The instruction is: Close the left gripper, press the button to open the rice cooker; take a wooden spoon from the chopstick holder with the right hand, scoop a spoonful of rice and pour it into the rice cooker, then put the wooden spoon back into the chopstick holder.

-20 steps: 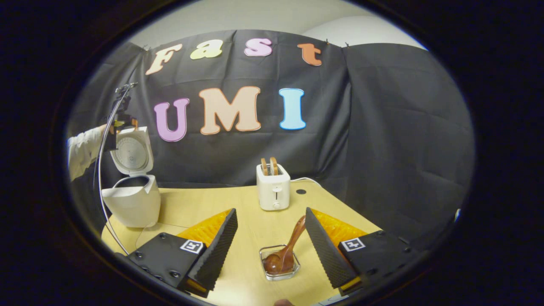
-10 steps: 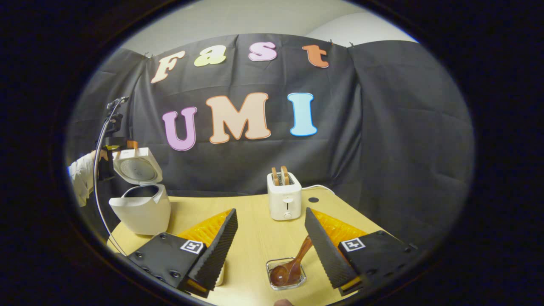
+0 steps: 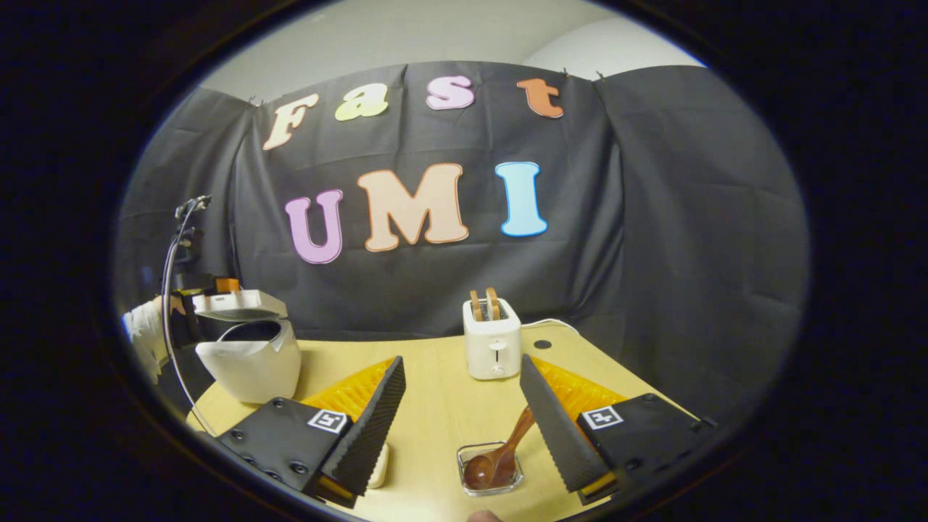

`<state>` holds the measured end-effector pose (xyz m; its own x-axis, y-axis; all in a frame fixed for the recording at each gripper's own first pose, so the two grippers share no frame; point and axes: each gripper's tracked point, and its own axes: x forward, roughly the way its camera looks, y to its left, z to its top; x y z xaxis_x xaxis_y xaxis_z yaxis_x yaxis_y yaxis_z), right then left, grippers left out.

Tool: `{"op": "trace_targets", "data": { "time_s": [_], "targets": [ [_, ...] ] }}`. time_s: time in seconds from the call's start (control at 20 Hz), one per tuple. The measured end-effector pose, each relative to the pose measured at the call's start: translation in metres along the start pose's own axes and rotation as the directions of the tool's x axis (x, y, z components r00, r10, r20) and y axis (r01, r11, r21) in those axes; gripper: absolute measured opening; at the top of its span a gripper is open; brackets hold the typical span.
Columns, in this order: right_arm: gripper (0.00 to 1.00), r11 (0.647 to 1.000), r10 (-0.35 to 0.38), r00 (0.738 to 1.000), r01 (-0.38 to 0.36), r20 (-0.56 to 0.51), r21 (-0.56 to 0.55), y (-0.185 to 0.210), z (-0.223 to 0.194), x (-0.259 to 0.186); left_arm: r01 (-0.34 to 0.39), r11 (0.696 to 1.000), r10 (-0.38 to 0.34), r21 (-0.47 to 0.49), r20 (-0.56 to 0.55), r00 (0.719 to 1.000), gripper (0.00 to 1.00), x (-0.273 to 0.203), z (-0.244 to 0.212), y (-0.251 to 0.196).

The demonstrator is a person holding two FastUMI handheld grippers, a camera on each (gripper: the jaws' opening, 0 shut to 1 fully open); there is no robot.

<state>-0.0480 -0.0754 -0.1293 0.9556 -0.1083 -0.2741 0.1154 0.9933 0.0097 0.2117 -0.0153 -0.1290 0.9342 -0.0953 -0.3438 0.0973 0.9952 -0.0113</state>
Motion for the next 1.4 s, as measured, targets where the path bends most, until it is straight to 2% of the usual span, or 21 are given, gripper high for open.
{"op": "trace_targets", "data": {
  "time_s": [0.65, 0.8, 0.9, 1.0, 1.05, 1.1, 1.15, 1.25, 1.4],
  "targets": [
    [1.00, 1.000, 0.030, 0.999, -0.030, 0.011, -0.009, 0.012, 0.005, 0.001, -0.010, 1.000, 0.007, -0.021, -0.148, 0.989, 0.95, -0.006, -0.082, 0.000],
    [1.00, 0.999, 0.032, 0.999, -0.032, 0.008, -0.019, 0.015, 0.004, 0.004, -0.005, 1.000, 0.008, 0.016, -0.139, 0.990, 0.96, -0.006, -0.086, 0.000],
    [1.00, 0.999, 0.034, 0.999, -0.034, 0.011, -0.018, 0.019, 0.005, 0.007, -0.004, 1.000, 0.005, 0.006, -0.141, 0.990, 0.95, -0.006, -0.087, 0.002],
    [1.00, 0.999, 0.039, 0.999, -0.039, 0.012, -0.018, 0.024, 0.005, 0.009, -0.007, 1.000, 0.008, 0.007, -0.204, 0.979, 0.95, -0.004, -0.107, 0.002],
    [1.00, 0.999, 0.040, 0.999, -0.040, 0.011, -0.019, 0.027, 0.004, 0.010, -0.007, 1.000, 0.009, 0.016, -0.176, 0.984, 0.94, -0.005, -0.101, 0.000],
    [1.00, 0.999, 0.043, 0.999, -0.043, 0.010, -0.019, 0.029, 0.002, 0.009, -0.006, 1.000, 0.009, 0.018, -0.164, 0.986, 0.98, -0.002, -0.099, 0.001],
    [1.00, 0.999, 0.045, 0.999, -0.045, 0.009, -0.017, 0.031, 0.002, 0.009, -0.009, 1.000, 0.011, 0.014, -0.189, 0.982, 0.95, -0.004, -0.103, 0.001],
    [1.00, 0.999, 0.050, 0.999, -0.049, 0.009, -0.013, 0.036, 0.002, 0.012, -0.009, 1.000, 0.009, 0.002, -0.179, 0.984, 0.97, 0.000, -0.104, 0.001],
    [1.00, 0.998, 0.056, 0.998, -0.056, 0.009, -0.006, 0.045, 0.001, 0.012, 0.018, 0.999, -0.011, 0.047, -0.127, 0.992, 0.97, -0.002, -0.098, 0.002]
  ]
}}
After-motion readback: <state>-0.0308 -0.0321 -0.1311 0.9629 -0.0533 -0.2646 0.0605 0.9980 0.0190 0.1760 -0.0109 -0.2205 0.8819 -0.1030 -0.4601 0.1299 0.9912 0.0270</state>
